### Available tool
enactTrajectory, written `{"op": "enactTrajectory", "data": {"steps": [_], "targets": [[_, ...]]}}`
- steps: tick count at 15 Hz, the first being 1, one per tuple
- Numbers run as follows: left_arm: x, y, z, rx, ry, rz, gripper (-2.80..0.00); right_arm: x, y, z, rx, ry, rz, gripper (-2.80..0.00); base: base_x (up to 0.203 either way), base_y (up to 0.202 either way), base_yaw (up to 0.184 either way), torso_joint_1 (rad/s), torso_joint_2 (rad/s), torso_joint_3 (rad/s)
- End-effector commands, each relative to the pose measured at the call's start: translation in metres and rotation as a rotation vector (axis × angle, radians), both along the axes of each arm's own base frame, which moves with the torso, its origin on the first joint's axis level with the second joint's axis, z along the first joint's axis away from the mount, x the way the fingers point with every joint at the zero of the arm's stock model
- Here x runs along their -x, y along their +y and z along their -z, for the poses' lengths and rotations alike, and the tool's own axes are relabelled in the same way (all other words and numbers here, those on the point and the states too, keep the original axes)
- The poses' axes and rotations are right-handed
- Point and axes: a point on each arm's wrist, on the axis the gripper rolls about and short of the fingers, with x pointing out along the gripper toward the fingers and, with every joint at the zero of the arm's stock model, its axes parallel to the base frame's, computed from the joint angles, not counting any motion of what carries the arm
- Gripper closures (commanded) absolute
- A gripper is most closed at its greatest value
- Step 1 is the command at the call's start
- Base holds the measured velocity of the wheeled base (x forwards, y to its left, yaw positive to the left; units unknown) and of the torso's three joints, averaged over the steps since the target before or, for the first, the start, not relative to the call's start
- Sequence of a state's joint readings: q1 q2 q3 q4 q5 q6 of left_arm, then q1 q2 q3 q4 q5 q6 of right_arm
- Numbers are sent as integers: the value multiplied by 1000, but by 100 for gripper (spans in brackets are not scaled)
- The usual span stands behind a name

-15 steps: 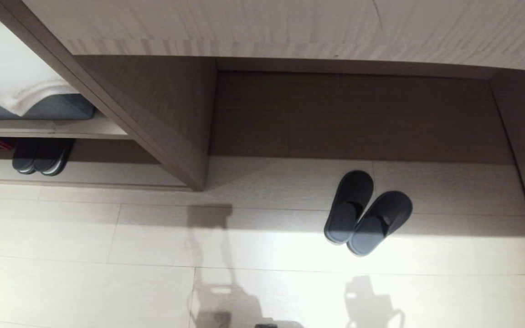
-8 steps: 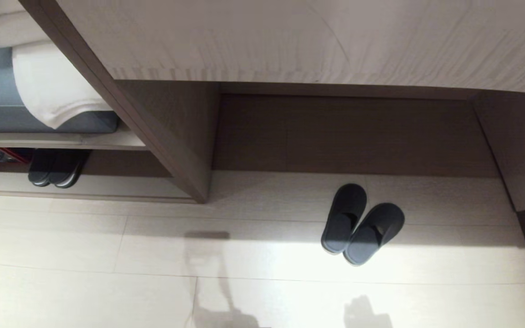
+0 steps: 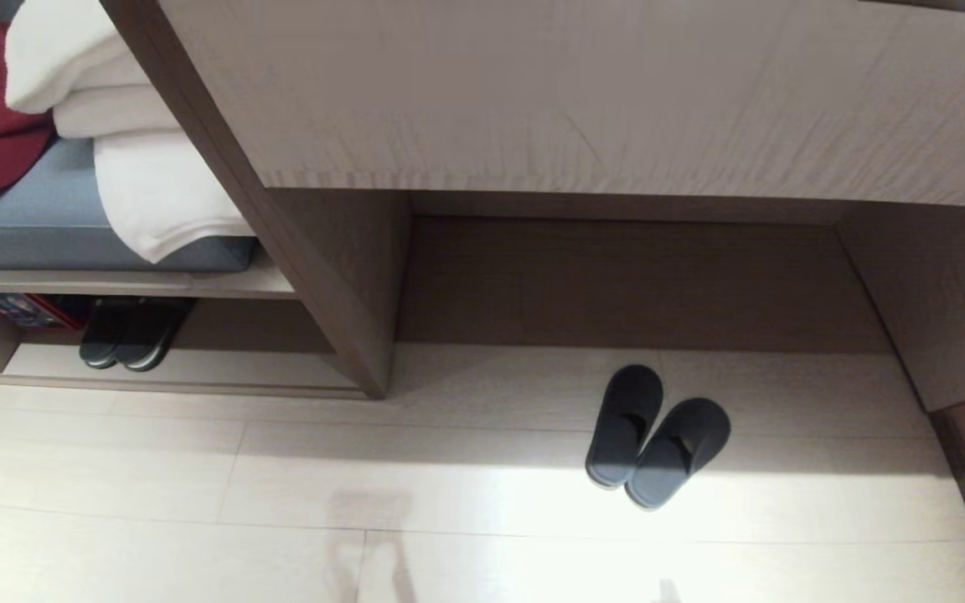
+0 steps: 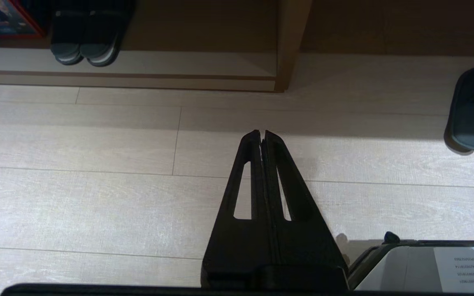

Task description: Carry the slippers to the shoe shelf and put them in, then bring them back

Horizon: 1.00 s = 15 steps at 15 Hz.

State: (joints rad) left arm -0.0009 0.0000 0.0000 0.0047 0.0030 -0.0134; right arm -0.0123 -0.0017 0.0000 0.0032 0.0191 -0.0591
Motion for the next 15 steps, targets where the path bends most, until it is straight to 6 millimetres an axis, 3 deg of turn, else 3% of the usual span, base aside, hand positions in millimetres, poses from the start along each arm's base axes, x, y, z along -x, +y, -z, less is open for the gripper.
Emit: {"op": "enactTrajectory", "data": {"steps": [1,15], "targets": [[0,0,0,0,0,1,0,0,0,0,1,-1,-1,0,0,0,0,1,-1,194],[0,0,0,0,0,-1,0,0,0,0,1,-1,-1,0,0,0,0,4,2,202]]}}
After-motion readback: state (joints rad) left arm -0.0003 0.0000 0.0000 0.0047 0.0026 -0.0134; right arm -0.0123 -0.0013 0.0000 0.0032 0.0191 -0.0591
